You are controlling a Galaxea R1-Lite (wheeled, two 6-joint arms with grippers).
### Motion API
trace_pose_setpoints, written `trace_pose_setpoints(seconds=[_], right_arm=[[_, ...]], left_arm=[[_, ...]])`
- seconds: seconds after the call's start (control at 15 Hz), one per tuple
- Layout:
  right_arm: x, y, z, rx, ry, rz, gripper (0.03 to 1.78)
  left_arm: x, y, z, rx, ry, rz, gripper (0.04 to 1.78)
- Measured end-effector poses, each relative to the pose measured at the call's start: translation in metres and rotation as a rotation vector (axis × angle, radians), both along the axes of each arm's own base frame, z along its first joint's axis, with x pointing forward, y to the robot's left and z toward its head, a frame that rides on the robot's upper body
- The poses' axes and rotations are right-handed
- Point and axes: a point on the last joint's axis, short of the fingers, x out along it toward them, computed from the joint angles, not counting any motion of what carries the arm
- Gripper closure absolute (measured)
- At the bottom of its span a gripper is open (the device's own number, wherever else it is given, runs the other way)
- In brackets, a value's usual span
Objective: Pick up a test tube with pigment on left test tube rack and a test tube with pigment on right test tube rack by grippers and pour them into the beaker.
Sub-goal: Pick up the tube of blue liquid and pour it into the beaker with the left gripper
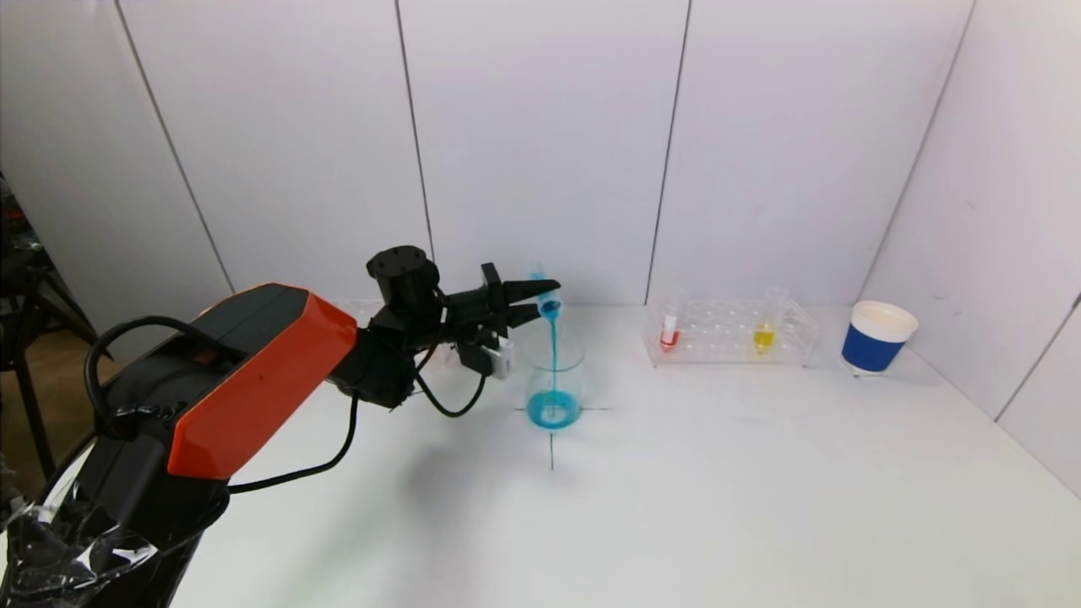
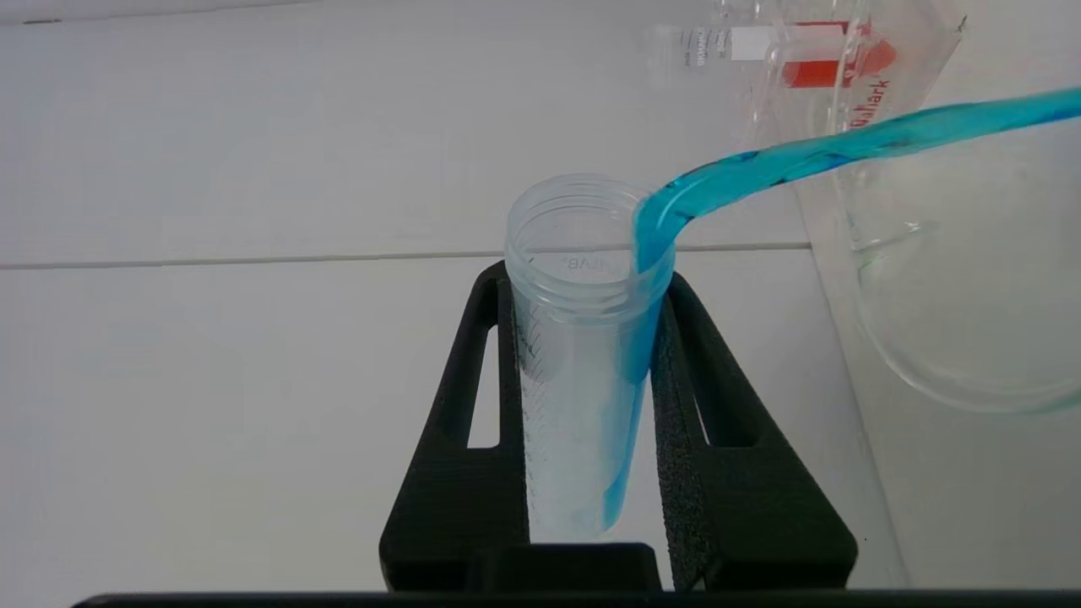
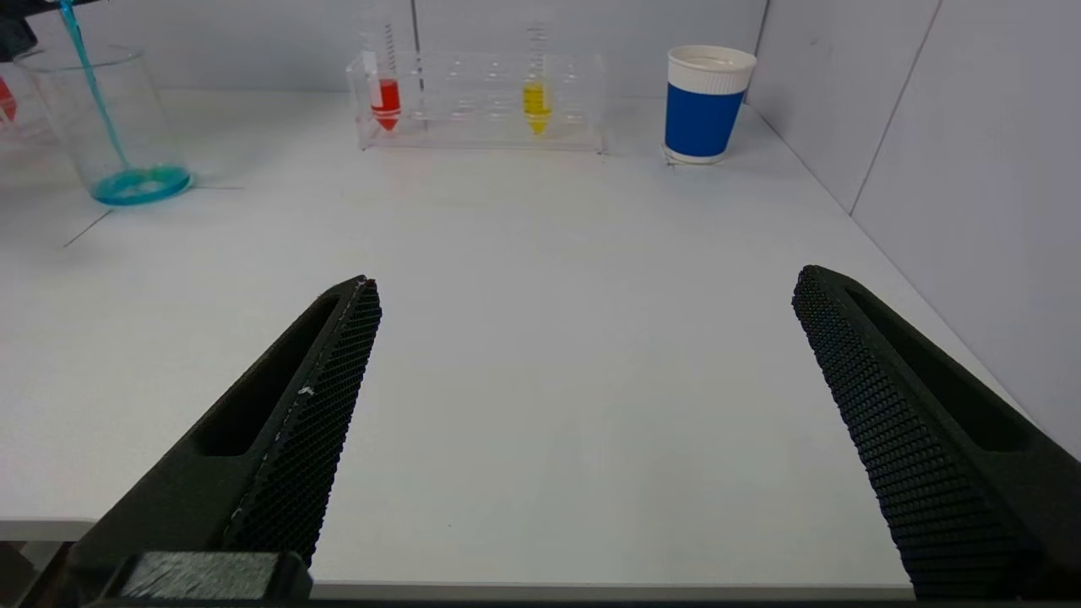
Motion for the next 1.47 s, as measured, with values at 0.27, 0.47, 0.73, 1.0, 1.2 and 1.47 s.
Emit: trace_pose_setpoints(seconds=[0.27,0.47,0.73,1.0,1.2,1.47], right_arm=[[0.000,0.000,0.000,0.000,0.000,0.000,0.04],[0.000,0.000,0.000,0.000,0.000,-0.001,0.04],[0.000,0.000,0.000,0.000,0.000,0.000,0.04],[0.000,0.000,0.000,0.000,0.000,0.000,0.04],[0.000,0.000,0.000,0.000,0.000,0.000,0.04],[0.000,0.000,0.000,0.000,0.000,-0.001,0.04]], left_arm=[[0.003,-0.001,0.007,-0.003,-0.033,0.001,1.38],[0.003,-0.001,0.009,0.000,-0.059,0.005,1.38],[0.004,-0.001,0.011,0.002,-0.087,0.008,1.38],[0.003,-0.001,0.017,0.003,-0.121,0.009,1.38],[0.002,-0.001,0.022,0.003,-0.147,0.009,1.38],[0.001,0.000,0.027,0.003,-0.168,0.007,1.38]])
